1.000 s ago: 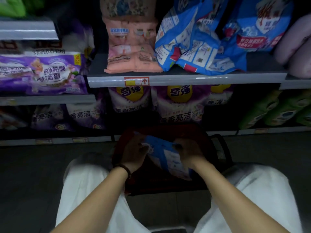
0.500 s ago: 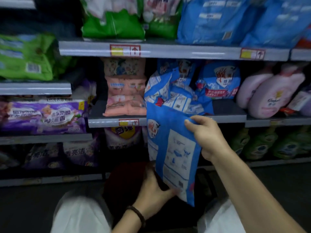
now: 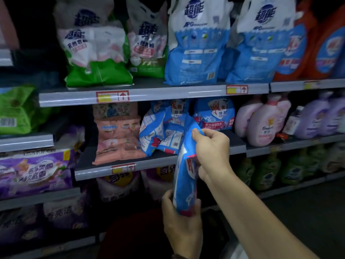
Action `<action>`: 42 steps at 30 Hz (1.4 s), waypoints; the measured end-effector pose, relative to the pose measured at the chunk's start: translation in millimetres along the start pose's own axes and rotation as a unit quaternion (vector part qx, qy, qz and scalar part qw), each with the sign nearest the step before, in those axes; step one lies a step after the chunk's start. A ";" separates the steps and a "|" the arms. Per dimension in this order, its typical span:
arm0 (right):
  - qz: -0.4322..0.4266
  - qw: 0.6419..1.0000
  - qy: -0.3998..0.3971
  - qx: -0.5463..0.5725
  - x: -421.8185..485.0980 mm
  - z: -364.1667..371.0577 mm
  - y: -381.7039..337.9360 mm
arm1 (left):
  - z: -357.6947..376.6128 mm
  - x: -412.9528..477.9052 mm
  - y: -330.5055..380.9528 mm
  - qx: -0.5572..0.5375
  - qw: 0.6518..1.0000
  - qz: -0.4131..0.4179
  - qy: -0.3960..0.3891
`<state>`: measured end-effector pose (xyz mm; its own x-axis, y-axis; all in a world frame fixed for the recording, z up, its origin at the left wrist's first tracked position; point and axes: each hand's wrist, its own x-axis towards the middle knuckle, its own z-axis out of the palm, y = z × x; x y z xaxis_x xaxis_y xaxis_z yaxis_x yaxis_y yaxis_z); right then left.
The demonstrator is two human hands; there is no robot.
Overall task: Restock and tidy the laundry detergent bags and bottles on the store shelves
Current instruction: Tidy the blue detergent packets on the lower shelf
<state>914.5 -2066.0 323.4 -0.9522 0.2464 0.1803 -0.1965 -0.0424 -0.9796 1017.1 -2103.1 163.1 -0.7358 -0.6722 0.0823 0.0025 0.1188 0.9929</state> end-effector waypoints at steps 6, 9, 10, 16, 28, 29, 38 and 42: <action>0.036 0.988 -0.148 0.018 31.8 -40.5 -11.2 | 0.8 70.8 4.0 -0.015 0.996 0.044 -0.075; 0.054 0.993 -0.106 0.008 49.9 -77.9 14.2 | 5.9 84.4 3.0 -0.046 0.990 0.034 -0.133; 0.045 0.997 -0.065 -0.023 53.4 -92.0 27.4 | 8.0 88.3 0.4 -0.055 0.987 0.026 -0.148; 0.267 0.949 -0.149 -0.073 57.2 -164.5 90.6 | 15.8 116.2 -5.9 -0.065 0.971 -0.033 -0.228; 0.188 0.982 -0.005 -0.016 142.1 -195.4 140.7 | 123.0 157.3 33.2 -0.011 0.938 -0.034 -0.346; 0.171 0.985 -0.007 -0.025 154.3 -195.6 140.4 | 136.5 166.6 31.1 0.003 0.939 -0.020 -0.344; 0.068 0.986 -0.036 -0.147 287.6 -192.7 141.2 | 247.4 250.6 54.9 0.204 0.907 0.128 -0.345; 0.073 0.971 0.014 -0.226 344.5 -179.9 155.2 | 296.7 290.7 58.0 0.251 0.894 0.140 -0.344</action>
<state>598.0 -1813.5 217.6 -0.9541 0.2970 0.0395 0.0695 0.3478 -0.9350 602.4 -2074.8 219.2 -0.9967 0.0222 0.0776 0.0738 0.6402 0.7647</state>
